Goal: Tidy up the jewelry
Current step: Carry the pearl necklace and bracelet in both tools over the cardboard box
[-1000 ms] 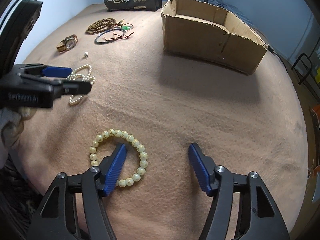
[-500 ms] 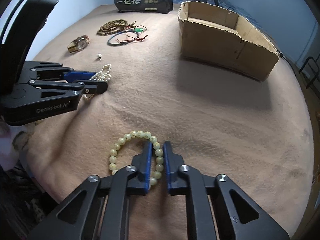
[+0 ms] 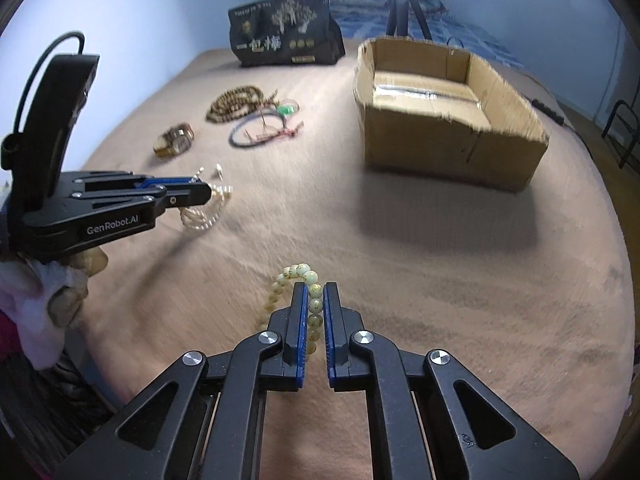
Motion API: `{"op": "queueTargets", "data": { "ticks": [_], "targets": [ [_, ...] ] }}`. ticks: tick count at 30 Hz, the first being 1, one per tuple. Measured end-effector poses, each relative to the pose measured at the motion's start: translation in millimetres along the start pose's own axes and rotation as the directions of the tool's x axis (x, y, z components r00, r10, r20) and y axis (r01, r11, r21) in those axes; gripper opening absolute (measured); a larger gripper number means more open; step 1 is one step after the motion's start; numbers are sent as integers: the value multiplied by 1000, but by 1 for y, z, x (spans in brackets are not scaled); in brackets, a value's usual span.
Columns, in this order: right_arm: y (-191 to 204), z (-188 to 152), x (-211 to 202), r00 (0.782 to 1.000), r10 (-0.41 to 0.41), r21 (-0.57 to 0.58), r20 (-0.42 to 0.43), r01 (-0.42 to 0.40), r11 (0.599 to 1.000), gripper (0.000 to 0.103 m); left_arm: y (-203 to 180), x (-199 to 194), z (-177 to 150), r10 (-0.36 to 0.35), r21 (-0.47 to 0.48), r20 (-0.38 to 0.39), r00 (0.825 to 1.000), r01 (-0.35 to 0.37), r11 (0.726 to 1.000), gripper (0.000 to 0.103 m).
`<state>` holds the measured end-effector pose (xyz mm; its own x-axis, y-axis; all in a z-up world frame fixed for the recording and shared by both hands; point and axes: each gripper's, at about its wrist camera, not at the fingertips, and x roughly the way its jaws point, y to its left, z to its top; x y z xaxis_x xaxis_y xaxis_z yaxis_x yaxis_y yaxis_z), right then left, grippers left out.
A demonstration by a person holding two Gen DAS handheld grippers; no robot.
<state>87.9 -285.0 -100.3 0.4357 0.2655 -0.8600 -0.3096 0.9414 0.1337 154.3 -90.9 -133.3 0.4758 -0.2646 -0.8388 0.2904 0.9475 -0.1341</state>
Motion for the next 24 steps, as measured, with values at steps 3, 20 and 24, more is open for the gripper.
{"op": "queueTargets", "data": {
  "ticks": [3,20,24],
  "targets": [
    [2,7,-10,999,-7,-6,45,7,1000,6,5,-10,3,-1,-19,30,1000,1,1000,6],
    [-18,61,-61,956,-55,66,288,37,997,6,-5,-51,49,-60,-51,156,986,69,996,5],
    [-33,76,-62,944,-73,115,323,37,993,6,-18,-51,69,-78,-33,181,980,85,996,5]
  ]
}}
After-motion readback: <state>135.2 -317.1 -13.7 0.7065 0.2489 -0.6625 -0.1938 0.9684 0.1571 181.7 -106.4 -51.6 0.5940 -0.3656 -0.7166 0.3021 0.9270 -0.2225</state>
